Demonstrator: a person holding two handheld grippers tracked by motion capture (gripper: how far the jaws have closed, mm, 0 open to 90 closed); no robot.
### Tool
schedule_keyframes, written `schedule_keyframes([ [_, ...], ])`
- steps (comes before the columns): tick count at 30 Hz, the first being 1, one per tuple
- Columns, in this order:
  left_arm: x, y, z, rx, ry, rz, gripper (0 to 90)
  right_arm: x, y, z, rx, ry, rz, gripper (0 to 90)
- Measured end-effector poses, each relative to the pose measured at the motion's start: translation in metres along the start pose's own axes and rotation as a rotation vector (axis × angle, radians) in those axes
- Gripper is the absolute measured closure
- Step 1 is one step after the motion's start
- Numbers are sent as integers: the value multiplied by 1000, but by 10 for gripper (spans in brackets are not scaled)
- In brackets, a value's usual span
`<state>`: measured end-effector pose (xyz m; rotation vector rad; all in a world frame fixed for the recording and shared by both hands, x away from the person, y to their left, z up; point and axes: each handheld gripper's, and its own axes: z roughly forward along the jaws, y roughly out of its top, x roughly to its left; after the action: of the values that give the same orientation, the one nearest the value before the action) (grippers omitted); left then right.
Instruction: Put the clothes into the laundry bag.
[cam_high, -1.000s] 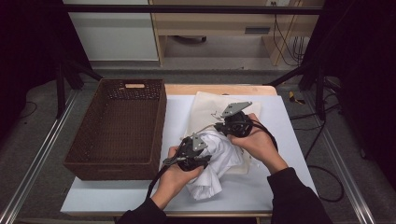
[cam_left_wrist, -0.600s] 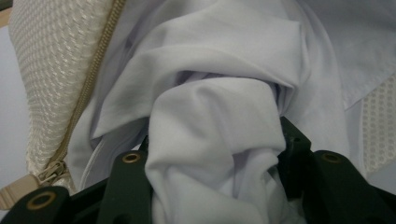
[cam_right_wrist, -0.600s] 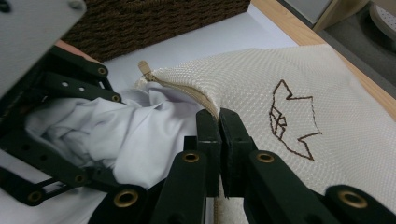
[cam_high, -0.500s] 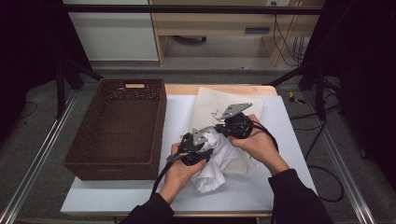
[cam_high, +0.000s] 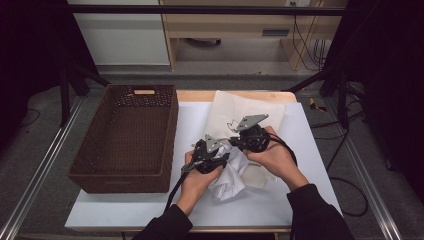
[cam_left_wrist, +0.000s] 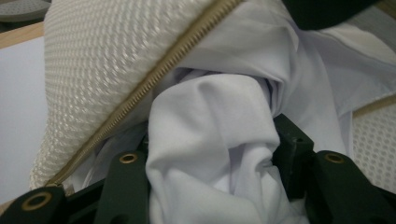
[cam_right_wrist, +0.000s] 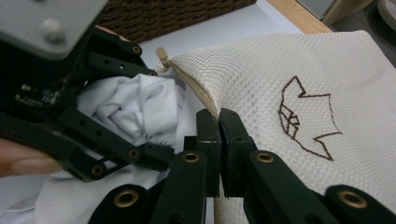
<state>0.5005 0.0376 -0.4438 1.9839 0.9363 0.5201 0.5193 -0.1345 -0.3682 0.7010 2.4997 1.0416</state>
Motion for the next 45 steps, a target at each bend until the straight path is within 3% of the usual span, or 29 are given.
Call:
schedule_keyframes([
  [8, -1, 0, 3, -37, 20, -16, 482, 0, -2, -1, -1, -4, -1, 882],
  [14, -3, -1, 4, -53, -11, -9, 342, -6, -5, 2, 12, -17, 13, 882],
  [16, -4, 1, 0, -89, -19, -4, 304, -7, -7, 2, 13, -18, 17, 882],
  [19, -3, 3, -6, -103, -42, -17, 264, -8, -8, 3, 9, -19, 23, 882],
  [26, -2, 5, -17, -104, -68, -17, 236, -9, -11, 1, 5, -20, 30, 882],
  [33, -2, 8, -41, -124, -88, -9, 206, -9, -16, -4, -17, -26, 39, 882],
  [36, -4, 9, -52, -138, -91, 18, 199, -7, -19, -5, -24, -39, 44, 881],
  [41, -8, 12, -61, -151, -118, 27, 190, -4, -21, -4, -45, -53, 50, 881],
  [45, -11, 13, -69, -152, -109, 47, 193, -2, -23, -3, -58, -68, 54, 881],
])
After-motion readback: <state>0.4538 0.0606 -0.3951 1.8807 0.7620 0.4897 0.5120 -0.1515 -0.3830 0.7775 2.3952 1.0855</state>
